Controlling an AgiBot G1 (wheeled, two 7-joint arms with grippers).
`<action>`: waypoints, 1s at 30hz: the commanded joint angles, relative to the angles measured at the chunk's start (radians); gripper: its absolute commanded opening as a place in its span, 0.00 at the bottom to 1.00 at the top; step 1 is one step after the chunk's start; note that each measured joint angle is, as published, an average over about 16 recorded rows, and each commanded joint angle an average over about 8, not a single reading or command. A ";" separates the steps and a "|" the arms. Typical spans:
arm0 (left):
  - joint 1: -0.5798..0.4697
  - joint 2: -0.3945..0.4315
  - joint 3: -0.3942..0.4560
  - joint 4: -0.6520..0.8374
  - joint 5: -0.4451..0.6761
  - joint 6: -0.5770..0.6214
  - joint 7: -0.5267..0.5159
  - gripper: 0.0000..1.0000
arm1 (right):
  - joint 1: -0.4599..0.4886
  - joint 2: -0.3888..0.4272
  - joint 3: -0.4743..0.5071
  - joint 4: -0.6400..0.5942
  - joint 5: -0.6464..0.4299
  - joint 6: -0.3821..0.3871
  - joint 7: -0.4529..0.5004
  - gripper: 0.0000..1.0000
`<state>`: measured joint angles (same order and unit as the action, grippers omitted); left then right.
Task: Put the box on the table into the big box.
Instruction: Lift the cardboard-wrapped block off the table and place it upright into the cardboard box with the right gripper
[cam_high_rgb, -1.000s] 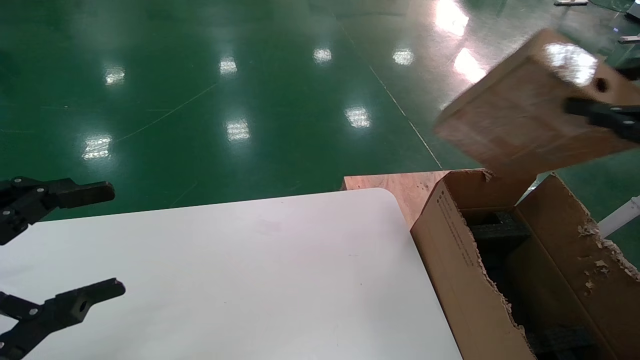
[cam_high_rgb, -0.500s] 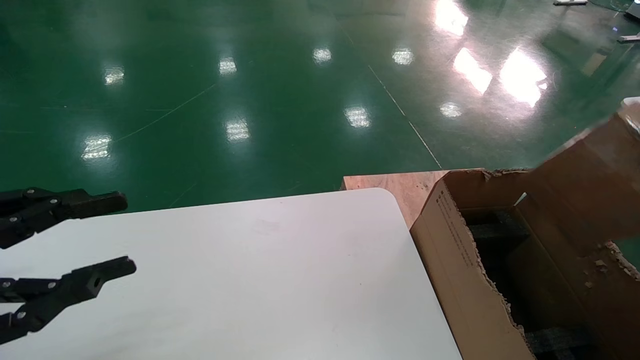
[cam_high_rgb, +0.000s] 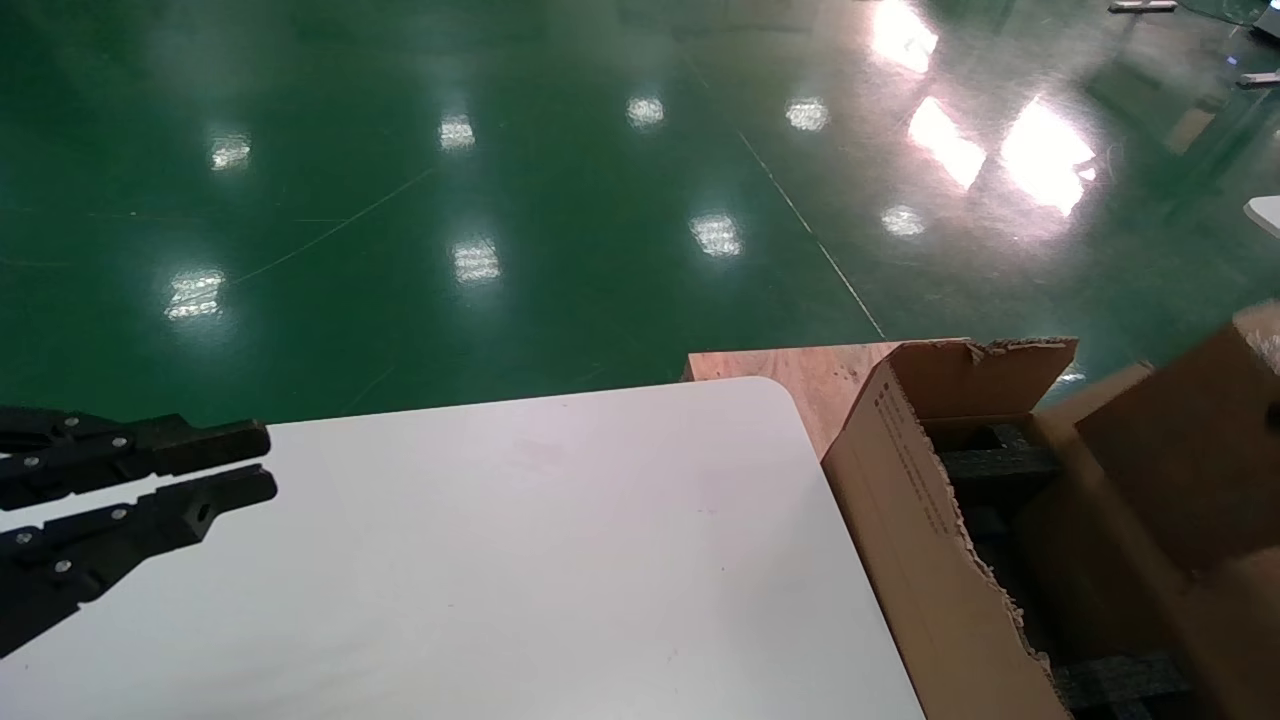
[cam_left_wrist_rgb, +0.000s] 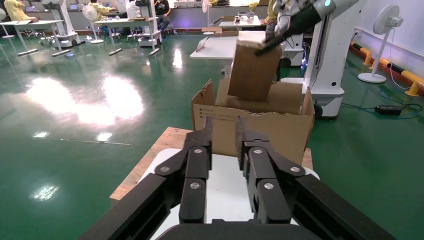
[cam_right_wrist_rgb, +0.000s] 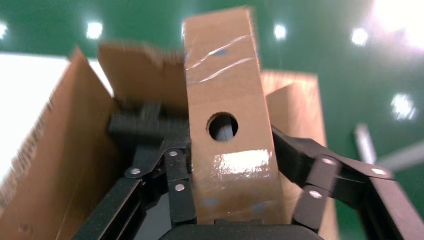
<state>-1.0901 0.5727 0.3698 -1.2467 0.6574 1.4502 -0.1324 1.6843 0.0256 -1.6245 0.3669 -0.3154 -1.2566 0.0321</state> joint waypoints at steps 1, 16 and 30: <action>0.000 0.000 0.000 0.000 0.000 0.000 0.000 0.00 | -0.029 -0.016 -0.053 -0.004 0.040 0.021 0.030 0.00; 0.000 0.000 0.000 0.000 0.000 0.000 0.000 0.00 | -0.179 -0.018 -0.198 0.157 0.477 0.175 -0.102 0.00; 0.000 0.000 0.000 0.000 0.000 0.000 0.000 0.00 | -0.256 0.065 -0.324 0.340 0.724 0.270 -0.275 0.00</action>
<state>-1.0902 0.5726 0.3699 -1.2467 0.6573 1.4501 -0.1323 1.4317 0.0907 -1.9441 0.7027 0.3994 -0.9899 -0.2403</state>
